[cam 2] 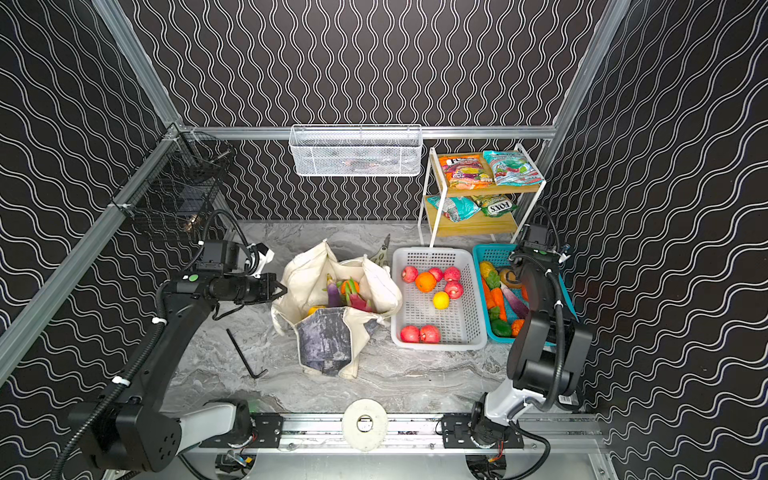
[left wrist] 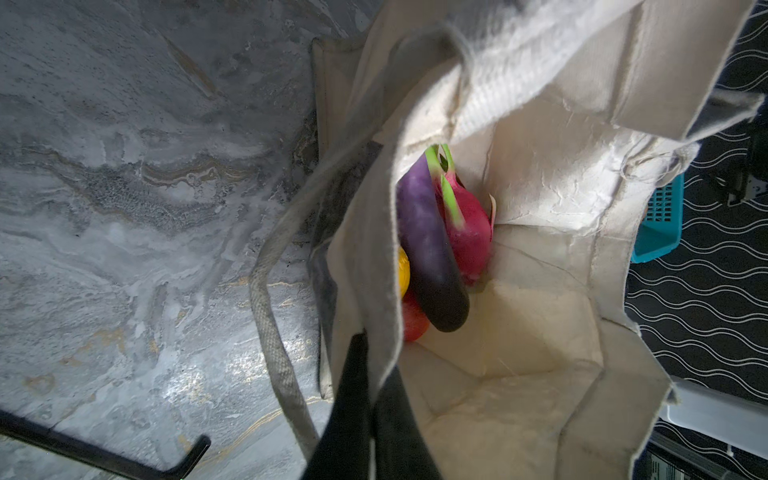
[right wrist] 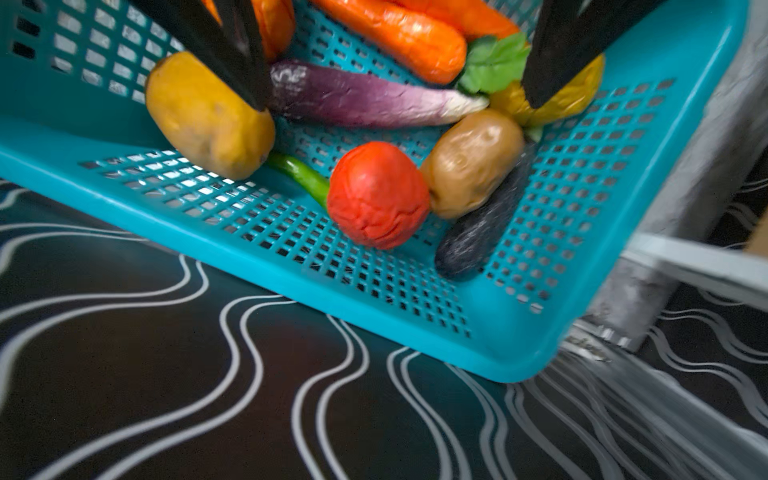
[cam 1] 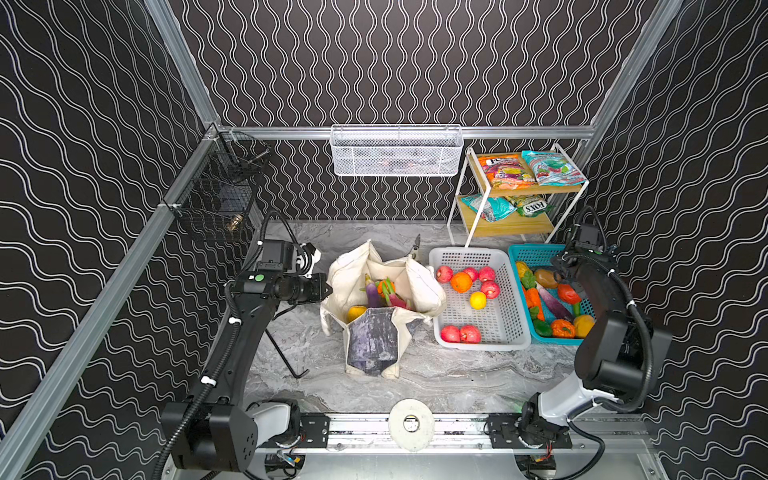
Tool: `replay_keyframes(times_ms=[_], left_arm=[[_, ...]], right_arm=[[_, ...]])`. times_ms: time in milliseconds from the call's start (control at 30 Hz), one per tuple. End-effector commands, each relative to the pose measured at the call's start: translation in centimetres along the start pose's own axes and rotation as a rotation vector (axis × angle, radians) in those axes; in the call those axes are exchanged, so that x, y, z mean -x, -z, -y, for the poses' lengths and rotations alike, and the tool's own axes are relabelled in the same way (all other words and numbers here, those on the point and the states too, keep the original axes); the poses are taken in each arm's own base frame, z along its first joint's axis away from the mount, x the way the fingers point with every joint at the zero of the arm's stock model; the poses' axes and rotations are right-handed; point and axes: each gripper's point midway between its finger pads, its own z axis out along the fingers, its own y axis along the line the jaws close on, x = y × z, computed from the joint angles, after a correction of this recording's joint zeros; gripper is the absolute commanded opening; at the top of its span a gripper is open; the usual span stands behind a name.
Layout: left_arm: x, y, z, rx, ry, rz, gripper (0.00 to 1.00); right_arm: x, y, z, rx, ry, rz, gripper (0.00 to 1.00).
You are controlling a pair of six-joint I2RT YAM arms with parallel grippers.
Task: Place the food into the grocery bag and tie it
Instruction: 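Move the right gripper over the teal basket toward the red tomato, then close the right gripper on the red tomato and lift it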
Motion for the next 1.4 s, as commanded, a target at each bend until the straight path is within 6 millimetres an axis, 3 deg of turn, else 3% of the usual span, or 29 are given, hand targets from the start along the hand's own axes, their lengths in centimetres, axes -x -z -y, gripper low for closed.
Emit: replay_keyframes(times_ms=[0, 433, 867, 1367], left_arm=[[0.5, 0.3, 0.5, -0.019, -0.017, 0.011, 0.0], [0.9, 0.3, 0.4, -0.013, -0.015, 0.018, 0.0], [0.9, 0.3, 0.4, -0.012, -0.015, 0.015, 0.0], [1.0, 0.3, 0.4, -0.009, -0.015, 0.017, 0.0]], right_arm=[[0.4, -0.9, 0.0, 0.008, -0.053, -0.008, 0.95], [-0.7, -5.4, 1.1, -0.042, -0.097, -0.076, 0.9], [-2.3, -8.0, 1.4, -0.089, -0.08, -0.115, 0.88], [-3.3, -10.8, 1.2, -0.136, 0.0, -0.136, 0.79]])
